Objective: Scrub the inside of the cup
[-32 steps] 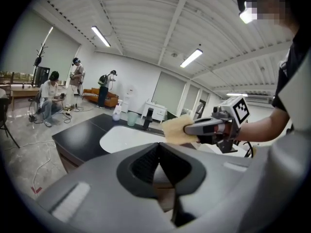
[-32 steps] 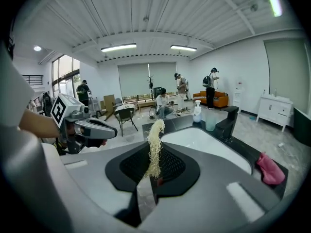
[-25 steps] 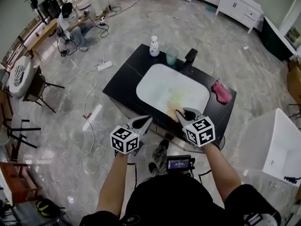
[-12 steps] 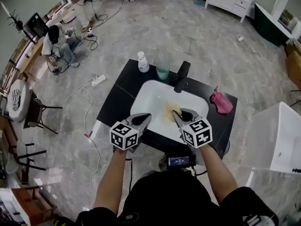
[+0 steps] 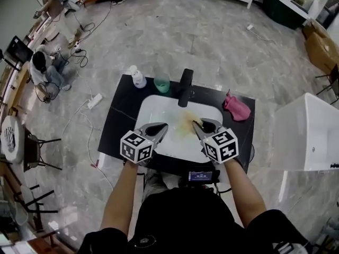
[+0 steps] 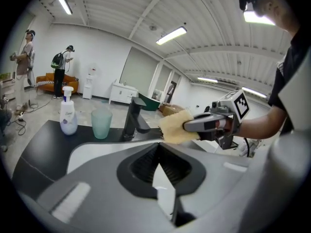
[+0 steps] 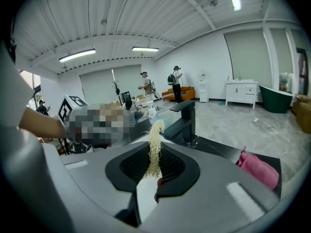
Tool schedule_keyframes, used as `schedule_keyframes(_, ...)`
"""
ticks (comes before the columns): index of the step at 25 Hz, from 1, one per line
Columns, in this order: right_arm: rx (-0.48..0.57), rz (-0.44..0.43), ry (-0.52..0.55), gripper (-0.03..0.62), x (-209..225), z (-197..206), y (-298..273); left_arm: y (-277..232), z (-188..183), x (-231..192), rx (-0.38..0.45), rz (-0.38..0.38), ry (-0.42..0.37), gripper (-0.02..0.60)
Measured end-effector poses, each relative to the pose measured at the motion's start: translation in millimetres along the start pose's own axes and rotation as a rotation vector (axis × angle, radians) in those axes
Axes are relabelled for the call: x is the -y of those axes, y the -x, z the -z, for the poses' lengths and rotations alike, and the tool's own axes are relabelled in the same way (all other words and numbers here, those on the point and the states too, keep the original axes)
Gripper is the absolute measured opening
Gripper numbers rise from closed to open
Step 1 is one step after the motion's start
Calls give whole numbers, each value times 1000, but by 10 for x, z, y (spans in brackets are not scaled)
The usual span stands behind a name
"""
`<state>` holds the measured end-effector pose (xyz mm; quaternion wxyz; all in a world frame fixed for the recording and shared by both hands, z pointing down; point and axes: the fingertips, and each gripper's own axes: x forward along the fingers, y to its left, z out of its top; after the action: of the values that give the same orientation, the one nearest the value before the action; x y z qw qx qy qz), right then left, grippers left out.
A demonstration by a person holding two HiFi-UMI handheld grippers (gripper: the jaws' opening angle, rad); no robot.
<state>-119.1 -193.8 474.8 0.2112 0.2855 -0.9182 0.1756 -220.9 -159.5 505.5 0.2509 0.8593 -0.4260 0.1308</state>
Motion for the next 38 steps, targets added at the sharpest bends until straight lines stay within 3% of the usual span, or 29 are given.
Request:
schedule_keyframes(13, 40, 232, -141, 43, 112, -86, -153, -272, -250, -322, -77, 255, -103, -2)
schedule_keyframes(21, 57, 338, -180, 43, 60, -106, -172, -299, -243, -432, -106, 350, -114, -3)
schedule_keyframes(30, 41, 335, -167, 43, 113, -123, -71, -366, -224, -314, -118, 373, -103, -2)
schedule_keyframes(38, 30, 307, -143, 43, 181, -134, -71, -359, -234, -271, -103, 350, -99, -2)
